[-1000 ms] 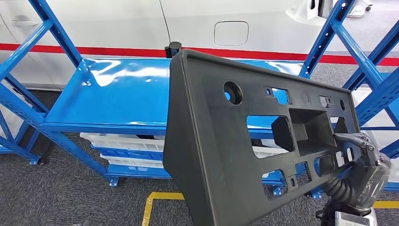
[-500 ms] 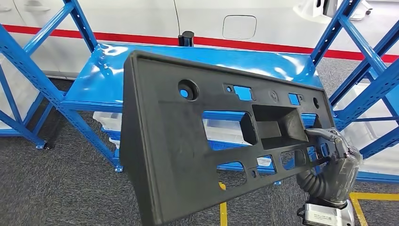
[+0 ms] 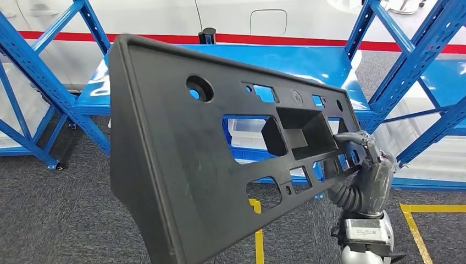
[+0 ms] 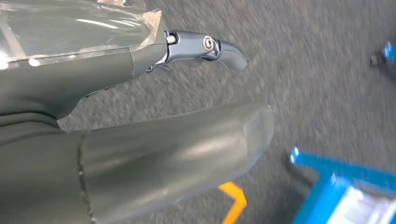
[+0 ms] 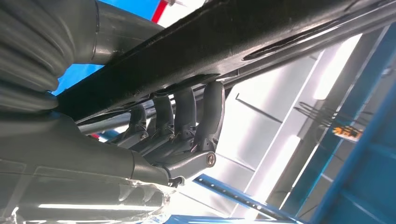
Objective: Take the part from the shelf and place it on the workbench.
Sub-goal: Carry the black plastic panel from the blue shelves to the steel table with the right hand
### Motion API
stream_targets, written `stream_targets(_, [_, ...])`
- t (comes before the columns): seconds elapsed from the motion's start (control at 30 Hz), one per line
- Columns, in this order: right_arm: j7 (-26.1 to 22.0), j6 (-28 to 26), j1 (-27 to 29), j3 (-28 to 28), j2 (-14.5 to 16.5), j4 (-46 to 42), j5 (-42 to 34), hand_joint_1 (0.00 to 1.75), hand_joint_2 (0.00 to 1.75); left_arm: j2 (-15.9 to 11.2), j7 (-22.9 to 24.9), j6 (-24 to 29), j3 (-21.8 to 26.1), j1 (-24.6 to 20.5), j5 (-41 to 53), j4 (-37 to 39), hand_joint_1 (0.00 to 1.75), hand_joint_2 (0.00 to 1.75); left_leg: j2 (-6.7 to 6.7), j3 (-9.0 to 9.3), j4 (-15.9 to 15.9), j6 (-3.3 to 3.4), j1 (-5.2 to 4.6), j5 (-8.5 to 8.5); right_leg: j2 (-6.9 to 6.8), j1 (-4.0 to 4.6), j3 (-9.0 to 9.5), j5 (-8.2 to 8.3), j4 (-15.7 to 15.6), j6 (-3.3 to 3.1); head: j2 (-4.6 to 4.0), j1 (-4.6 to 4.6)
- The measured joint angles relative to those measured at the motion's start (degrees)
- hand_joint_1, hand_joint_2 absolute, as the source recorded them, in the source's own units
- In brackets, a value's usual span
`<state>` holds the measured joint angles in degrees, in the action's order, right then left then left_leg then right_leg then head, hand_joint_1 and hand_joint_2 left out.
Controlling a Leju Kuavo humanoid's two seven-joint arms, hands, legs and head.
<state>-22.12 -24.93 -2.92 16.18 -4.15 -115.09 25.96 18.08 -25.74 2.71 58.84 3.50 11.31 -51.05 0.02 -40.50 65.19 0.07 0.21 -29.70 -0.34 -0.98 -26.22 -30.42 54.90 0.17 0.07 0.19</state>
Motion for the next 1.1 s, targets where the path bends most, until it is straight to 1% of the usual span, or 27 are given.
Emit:
stream_targets(0.03, [0.0, 0.3, -0.8, 0.4, 0.3, 0.6, -0.2, 1.75, 1.75, 0.2, 0.1, 0.8, 0.2, 0.2, -0.7, -0.4, 0.0, 0.0, -0.04, -0.72, 3.7, -0.26, 0.12, -2.34, -0.11, 0.06, -0.55, 0.53, 0.1, -0.22, 0.0, -0.07])
stream_targets(0.07, [0.0, 0.7, -1.6, 0.8, 0.6, 1.3, -0.4, 1.75, 1.75, 0.4, 0.2, 1.7, 0.3, 0.4, -1.5, -0.9, 0.0, 0.0, -0.08, -1.11, 6.9, -0.49, 0.24, -3.38, -0.19, 0.12, -1.19, 1.03, 0.3, -0.2, 0.0, -0.08])
stream_targets(0.1, [0.1, 1.0, -2.3, 1.3, 0.9, 2.0, -0.6, 1.75, 1.75, 0.6, 0.4, 2.8, 0.3, 0.7, -2.4, -1.3, 0.0, 0.0, -0.08, -0.92, 8.8, -0.67, 0.39, -2.91, -0.24, 0.14, -1.9, 1.45, 0.6, -0.1, 0.0, -0.09])
stream_targets(0.13, [0.2, 1.3, -3.0, 1.7, 1.2, 2.8, -0.9, 1.75, 1.75, 0.7, 0.7, 3.9, 0.2, 1.1, -4.0, -1.9, 0.0, 0.0, -0.09, 0.18, 8.8, -0.81, 0.57, -1.38, -0.25, 0.11, -2.76, 1.81, 1.0, 0.09, 0.0, -0.09])
stream_targets(0.2, [0.4, 1.7, -4.3, 2.4, 1.6, 4.1, -1.5, 1.75, 1.75, 1.1, 2.2, 6.2, -1.0, 2.4, -8.5, -3.5, 0.0, 0.0, -0.11, 4.67, 3.7, -0.92, 0.96, 1.42, -0.21, -0.01, -4.45, 2.27, 2.1, 0.56, 0.0, -0.16])
stream_targets(0.27, [0.6, 1.8, -5.3, 2.8, 1.9, 4.9, -1.8, 1.75, 1.75, 1.4, 4.5, 9.7, -4.4, 5.1, -14.3, -6.6, 0.0, 0.0, -0.29, 9.22, -2.9, -0.81, 1.0, 1.1, -0.19, 0.21, -5.65, 2.59, 3.0, 1.09, 0.0, -0.2])
stream_targets(0.33, [0.9, 1.4, -6.0, 3.0, 2.0, 5.4, -2.1, 1.75, 1.75, 1.7, 5.8, 12.3, -9.6, 8.2, -17.2, -10.0, 0.0, 0.0, -0.51, 10.54, -5.6, -0.34, 0.54, 0.35, -0.27, 0.3, -6.3, 3.26, 3.2, 2.12, 0.0, -0.19])
stream_targets(0.4, [1.1, 0.5, -6.0, 2.8, 1.7, 5.8, -2.3, 1.75, 1.75, 1.8, 5.1, 10.2, -12.5, 9.3, -15.2, -11.6, 0.0, 0.0, -0.45, 10.12, -6.4, 0.63, 0.24, 0.92, -0.41, 0.19, -6.84, 3.55, 3.3, 3.25, 0.0, -0.2])
stream_targets(0.43, [1.1, -0.1, -5.8, 2.5, 1.4, 5.8, -2.3, 1.75, 1.75, 1.9, 4.5, 7.9, -12.5, 9.1, -13.2, -11.7, 0.0, 0.0, -0.39, 9.8, -6.9, 1.25, 0.25, 1.29, -0.39, 0.17, -7.4, 2.76, 4.0, 3.34, 0.0, -0.09])
stream_targets(0.47, [1.1, -0.6, -5.4, 2.0, 1.2, 5.8, -2.4, 1.75, 1.75, 1.9, 3.9, 5.6, -12.1, 8.6, -10.9, -11.7, 0.0, 0.0, -0.31, 9.36, -7.3, 1.88, 0.29, 1.71, -0.31, 0.2, -8.32, 1.21, 5.8, 3.17, 0.0, 0.13])
stream_targets(0.53, [1.0, -1.2, -4.7, 1.1, 0.7, 5.7, -2.5, 1.75, 1.75, 2.0, 3.1, 2.7, -11.2, 7.6, -7.8, -11.7, 0.0, 0.0, -0.19, 8.05, -7.6, 2.77, 0.26, 2.62, -0.02, 0.15, -10.83, -3.06, 12.5, 2.53, 0.0, 0.57])
stream_targets(0.57, [0.9, -1.3, -4.3, 0.7, 0.5, 5.7, -2.5, 1.75, 1.75, 2.0, 3.0, 2.2, -10.7, 7.3, -7.1, -11.6, 0.0, 0.0, -0.05, 7.38, -7.5, 2.98, 0.14, 3.11, 0.06, 0.15, -11.8, -4.57, 16.2, 2.52, 0.0, 0.68])
stream_targets(0.6, [0.9, -1.4, -3.9, 0.4, 0.3, 5.7, -2.5, 1.75, 1.75, 2.1, 2.9, 1.9, -10.2, 7.0, -6.8, -11.6, 0.0, 0.0, 0.13, 6.75, -7.5, 3.08, 0.01, 3.61, 0.1, 0.18, -12.03, -5.1, 18.5, 2.77, 0.0, 0.69])
stream_targets(0.63, [0.9, -1.4, -3.6, 0.2, 0.2, 5.8, -2.5, 1.75, 1.75, 2.1, 2.9, 1.8, -9.8, 6.8, -6.6, -11.5, 0.0, 0.0, 0.3, 6.2, -7.5, 3.1, -0.12, 4.06, 0.1, 0.22, -11.3, -4.62, 18.8, 3.19, 0.0, 0.68])
stream_targets(0.67, [0.9, -1.5, -3.4, 0.0, 0.1, 5.8, -2.4, 1.75, 1.75, 2.1, 2.9, 1.4, -9.4, 6.6, -6.3, -11.4, 0.0, 0.0, 0.45, 5.63, -7.5, 3.11, -0.25, 4.53, 0.1, 0.27, -9.48, -3.41, 17.0, 3.64, 0.0, 0.68])
stream_targets(0.7, [1.0, -1.6, -3.3, -0.1, 0.0, 5.7, -2.2, 1.75, 1.75, 2.1, 2.8, 0.9, -9.0, 6.4, -5.8, -11.4, 0.0, 0.0, 0.52, 5.16, -7.4, 3.06, -0.33, 4.99, 0.1, 0.36, -6.76, -2.08, 13.2, 3.86, 0.0, 0.68])
stream_targets(0.77, [1.1, -2.1, -3.0, -0.6, 0.0, 5.4, -1.6, 1.75, 1.75, 2.1, 2.4, -0.8, -8.3, 5.7, -4.0, -11.1, 0.0, 0.0, 0.5, 4.42, -7.4, 2.76, -0.55, 5.97, 0.08, 0.85, -0.91, -0.99, 4.2, 3.37, 0.0, 0.64])
stream_targets(0.8, [1.2, -2.4, -2.5, -0.9, -0.1, 5.1, -1.3, 1.75, 1.75, 2.1, 2.1, -1.7, -7.8, 5.3, -2.9, -10.8, 0.0, 0.0, 0.46, 4.25, -7.5, 2.53, -0.62, 6.51, 0.08, 1.1, 0.76, -0.94, 1.3, 2.92, 0.0, 0.59])
stream_targets(0.83, [1.2, -2.9, -1.9, -1.4, -0.1, 4.7, -1.0, 1.75, 1.75, 2.1, 1.7, -2.6, -7.3, 4.8, -1.7, -10.4, 0.0, 0.0, 0.41, 4.11, -7.6, 2.26, -0.64, 7.07, 0.1, 1.37, 1.43, -1.03, -0.2, 2.56, 0.0, 0.6])
stream_targets(0.87, [1.2, -3.3, -1.2, -1.9, -0.2, 4.3, -0.9, 1.75, 1.75, 2.0, 1.3, -3.3, -6.8, 4.4, -0.6, -9.9, 0.0, 0.0, 0.36, 4.05, -7.8, 1.97, -0.62, 7.63, 0.11, 1.42, 1.25, -0.72, -0.4, 2.25, 0.0, 0.56])
stream_targets(0.9, [1.2, -3.6, -0.4, -2.4, -0.2, 3.9, -0.7, 1.75, 1.75, 1.9, 1.0, -3.8, -6.3, 4.0, 0.3, -9.4, 0.0, 0.0, 0.2, 3.85, -7.9, 1.68, -0.56, 7.77, 0.08, 1.03, 0.88, -0.19, -0.5, 1.88, 0.0, 0.62])
stream_targets(0.93, [1.1, -4.0, 0.3, -3.0, -0.3, 3.4, -0.6, 1.75, 1.75, 1.8, 0.6, -4.2, -5.8, 3.6, 1.2, -8.7, 0.0, 0.0, 0.04, 3.42, -7.3, 1.34, -0.52, 6.84, 0.07, 0.73, 0.54, 0.36, -0.6, 1.39, 0.0, 0.6])
stream_targets(0.97, [1.0, -4.3, 1.2, -3.6, -0.3, 3.0, -0.5, 1.75, 1.75, 1.6, 0.3, -4.4, -5.5, 3.2, 1.9, -8.1, 0.0, 0.0, -0.11, 2.81, -5.9, 1.0, -0.45, 4.84, 0.02, 0.36, 0.06, 1.0, -0.6, 0.76, 0.0, 0.42])
stream_targets(1.0, [0.9, -4.6, 2.1, -4.3, -0.3, 2.5, -0.4, 1.75, 1.75, 1.4, 0.1, -4.6, -5.1, 2.8, 2.6, -7.4, 0.0, 0.0, -0.22, 1.97, -3.1, 0.66, -0.28, 1.84, -0.03, 0.07, -0.54, 1.62, -0.6, 0.3, 0.0, 0.29])
stream_targets(1.03, [0.7, -4.8, 3.1, -5.0, -0.3, 2.0, -0.4, 1.75, 1.75, 1.3, -0.1, -4.7, -4.9, 2.3, 3.2, -6.8, 0.0, 0.0, -0.23, 1.12, 0.5, 0.3, -0.1, -1.31, -0.07, 0.14, -1.3, 2.16, -0.3, 0.0, 0.0, 0.1])
stream_targets(1.07, [0.6, -4.9, 4.0, -5.6, -0.3, 1.5, -0.4, 1.75, 1.75, 1.1, -0.1, -4.8, -4.8, 1.9, 3.8, -6.3, 0.0, 0.0, -0.23, 0.47, 4.3, -0.02, 0.15, -3.51, -0.14, 0.13, -2.12, 2.63, -0.1, -0.08, 0.0, -0.02])
stream_targets(1.1, [0.4, -5.1, 4.9, -6.1, -0.3, 1.1, -0.4, 1.75, 1.75, 1.0, -0.2, -4.9, -4.6, 1.5, 4.3, -5.8, 0.0, 0.0, -0.21, 0.24, 7.3, -0.36, 0.42, -4.36, -0.19, 0.11, -2.97, 3.08, 0.3, 0.04, 0.0, -0.04])
